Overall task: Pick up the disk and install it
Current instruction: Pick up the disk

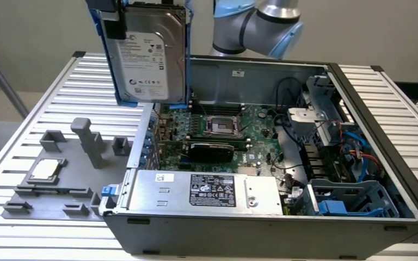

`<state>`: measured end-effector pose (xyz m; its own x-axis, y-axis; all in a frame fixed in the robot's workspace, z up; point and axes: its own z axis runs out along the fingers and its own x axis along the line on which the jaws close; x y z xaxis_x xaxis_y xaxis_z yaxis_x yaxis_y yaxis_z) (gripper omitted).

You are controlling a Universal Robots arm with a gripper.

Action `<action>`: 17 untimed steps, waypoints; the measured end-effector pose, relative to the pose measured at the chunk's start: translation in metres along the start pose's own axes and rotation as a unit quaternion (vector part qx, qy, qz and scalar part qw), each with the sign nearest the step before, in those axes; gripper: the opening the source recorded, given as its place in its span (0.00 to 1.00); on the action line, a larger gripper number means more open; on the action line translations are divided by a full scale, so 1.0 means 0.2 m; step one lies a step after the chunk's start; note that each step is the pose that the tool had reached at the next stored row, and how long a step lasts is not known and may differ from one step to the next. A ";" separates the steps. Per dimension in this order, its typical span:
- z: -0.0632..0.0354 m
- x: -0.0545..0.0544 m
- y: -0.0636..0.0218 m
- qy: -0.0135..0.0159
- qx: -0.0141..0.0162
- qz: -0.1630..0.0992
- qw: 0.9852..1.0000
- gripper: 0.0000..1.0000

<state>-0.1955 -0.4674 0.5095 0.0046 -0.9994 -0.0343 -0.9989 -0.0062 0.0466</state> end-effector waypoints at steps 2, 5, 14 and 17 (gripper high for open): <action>-0.002 0.02 -0.044 0.000 0.000 0.000 1.000 0.33; -0.006 0.04 -0.112 0.000 0.000 0.000 1.000 0.33; -0.018 0.11 -0.317 0.000 0.000 0.000 1.000 0.33; -0.023 0.14 -0.384 0.000 0.000 0.000 1.000 0.33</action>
<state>-0.1185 -0.4942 0.5095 0.0046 -0.9994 -0.0343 -0.9989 -0.0062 0.0467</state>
